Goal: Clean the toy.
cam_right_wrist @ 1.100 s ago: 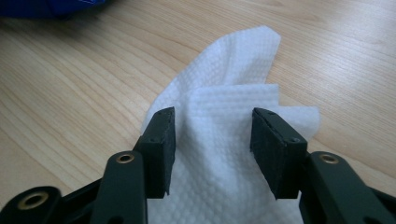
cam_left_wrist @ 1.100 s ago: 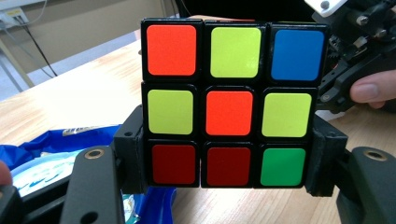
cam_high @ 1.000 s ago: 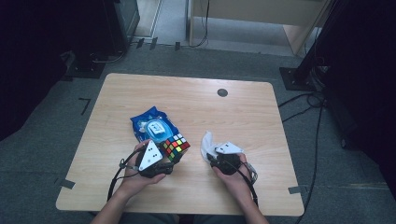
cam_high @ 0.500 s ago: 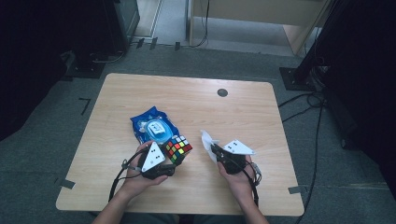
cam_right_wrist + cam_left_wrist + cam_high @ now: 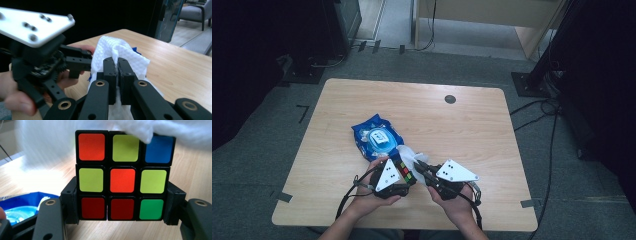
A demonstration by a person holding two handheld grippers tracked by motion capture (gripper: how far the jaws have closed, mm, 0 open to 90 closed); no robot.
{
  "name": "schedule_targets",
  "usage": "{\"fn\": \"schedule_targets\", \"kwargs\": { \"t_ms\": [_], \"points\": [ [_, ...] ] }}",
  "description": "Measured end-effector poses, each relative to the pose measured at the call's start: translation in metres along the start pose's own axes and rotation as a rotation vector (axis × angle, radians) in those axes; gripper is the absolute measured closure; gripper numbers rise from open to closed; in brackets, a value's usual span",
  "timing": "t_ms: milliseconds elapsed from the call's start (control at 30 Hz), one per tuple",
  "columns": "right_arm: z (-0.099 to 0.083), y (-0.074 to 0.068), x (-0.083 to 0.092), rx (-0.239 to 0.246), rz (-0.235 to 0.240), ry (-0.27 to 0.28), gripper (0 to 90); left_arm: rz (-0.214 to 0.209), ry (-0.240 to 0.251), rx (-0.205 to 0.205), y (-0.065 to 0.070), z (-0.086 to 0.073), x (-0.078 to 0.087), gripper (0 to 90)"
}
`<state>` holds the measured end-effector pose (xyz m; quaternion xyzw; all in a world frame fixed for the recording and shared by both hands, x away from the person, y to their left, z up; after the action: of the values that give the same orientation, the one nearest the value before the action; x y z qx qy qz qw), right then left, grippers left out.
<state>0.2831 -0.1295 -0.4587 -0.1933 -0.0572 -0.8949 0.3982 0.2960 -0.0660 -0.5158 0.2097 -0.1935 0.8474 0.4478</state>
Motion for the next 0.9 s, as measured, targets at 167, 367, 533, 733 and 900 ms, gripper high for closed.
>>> {"fn": "schedule_targets", "kwargs": {
  "t_ms": [167, 367, 533, 733, 900],
  "points": [
    [-0.007, 0.014, -0.002, -0.042, -0.02, -0.011, 87.1, 0.014, 0.007, -0.007, -0.003, 0.001, 0.003, 33.6],
    [-0.028, 0.045, -0.006, -0.101, -0.11, -0.082, 87.5, 0.014, 0.037, 0.005, -0.006, 0.006, 0.009, 33.7],
    [-0.033, 0.056, -0.003, -0.138, -0.143, -0.075, 88.1, 0.021, 0.02, 0.013, -0.011, 0.003, 0.007, 33.7],
    [0.002, 0.023, 0.011, -0.075, -0.061, 0.041, 88.1, 0.014, -0.004, 0.002, -0.005, -0.001, 0.001, 33.7],
    [0.006, -0.004, 0.005, -0.014, 0.002, 0.039, 88.2, 0.009, 0.006, -0.017, 0.0, 0.003, 0.003, 33.7]
  ]
}}
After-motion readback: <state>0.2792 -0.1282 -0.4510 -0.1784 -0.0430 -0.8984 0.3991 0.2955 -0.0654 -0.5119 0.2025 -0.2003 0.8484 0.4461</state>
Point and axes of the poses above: each handheld gripper's, and its own axes: x roughly backward along the jaws, z roughly out of its top, y roughly to its right, the point moved 10 cm from there along -x, roughly forward along the jaws, and after that the axes turned 8 degrees about -y, right-handed, at the moved point
